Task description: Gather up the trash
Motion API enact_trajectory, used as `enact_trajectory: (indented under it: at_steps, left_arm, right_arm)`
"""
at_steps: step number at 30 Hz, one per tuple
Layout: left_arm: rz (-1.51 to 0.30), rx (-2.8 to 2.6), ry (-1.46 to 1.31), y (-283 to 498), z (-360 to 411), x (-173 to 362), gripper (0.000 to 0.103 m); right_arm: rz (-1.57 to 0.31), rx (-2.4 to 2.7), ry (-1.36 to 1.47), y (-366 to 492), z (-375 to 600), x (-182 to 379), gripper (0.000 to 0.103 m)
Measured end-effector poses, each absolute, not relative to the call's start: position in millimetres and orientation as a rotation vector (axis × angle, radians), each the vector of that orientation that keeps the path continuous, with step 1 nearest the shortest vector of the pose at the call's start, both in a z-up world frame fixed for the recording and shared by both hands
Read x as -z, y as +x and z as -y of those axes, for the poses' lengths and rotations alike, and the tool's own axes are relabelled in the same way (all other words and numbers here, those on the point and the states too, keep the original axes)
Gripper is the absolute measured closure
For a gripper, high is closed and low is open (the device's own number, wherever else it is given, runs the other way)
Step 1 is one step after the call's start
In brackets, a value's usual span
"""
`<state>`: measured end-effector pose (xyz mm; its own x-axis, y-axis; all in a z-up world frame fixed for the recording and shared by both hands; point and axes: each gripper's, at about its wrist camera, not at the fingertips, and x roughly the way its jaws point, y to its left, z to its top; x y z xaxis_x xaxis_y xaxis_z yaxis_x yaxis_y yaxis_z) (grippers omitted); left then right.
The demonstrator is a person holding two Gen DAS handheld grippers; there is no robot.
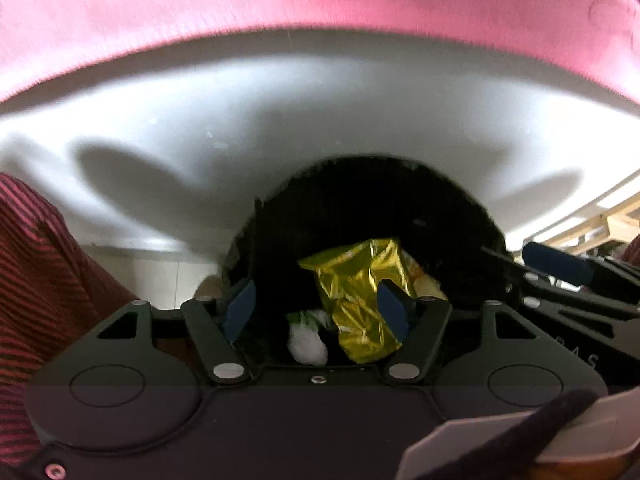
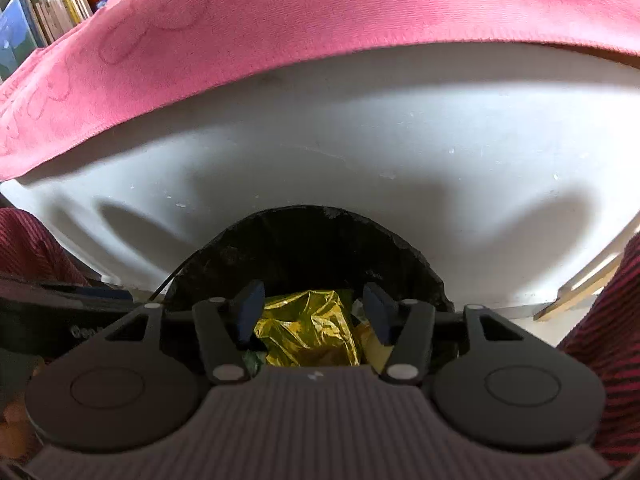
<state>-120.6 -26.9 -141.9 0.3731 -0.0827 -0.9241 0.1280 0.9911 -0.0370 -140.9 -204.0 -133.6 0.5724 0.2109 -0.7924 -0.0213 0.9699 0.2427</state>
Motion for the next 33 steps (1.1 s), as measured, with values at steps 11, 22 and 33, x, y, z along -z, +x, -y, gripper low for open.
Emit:
enact_trajectory:
  at_steps: [11, 22, 33]
  left_arm:
    - [-0.849, 0.169, -0.028, -114.2, -0.4, 48.8, 0.023]
    - [-0.758, 0.167, -0.243, -57.6, -40.2, -9.0, 0.020]
    - [-0.915, 0.192, -0.419, -40.5, -68.1, -12.5, 0.019]
  right_arm:
    - [-0.670, -0.197, 0.180, -134.4, 221.0, 48.8, 0.025]
    - [-0.522, -0.213, 0.145, -86.7, 228.4, -13.9, 0.018]
    - [-0.463, -0.159, 0.126, -40.9, 239.9, -38.9, 0.018]
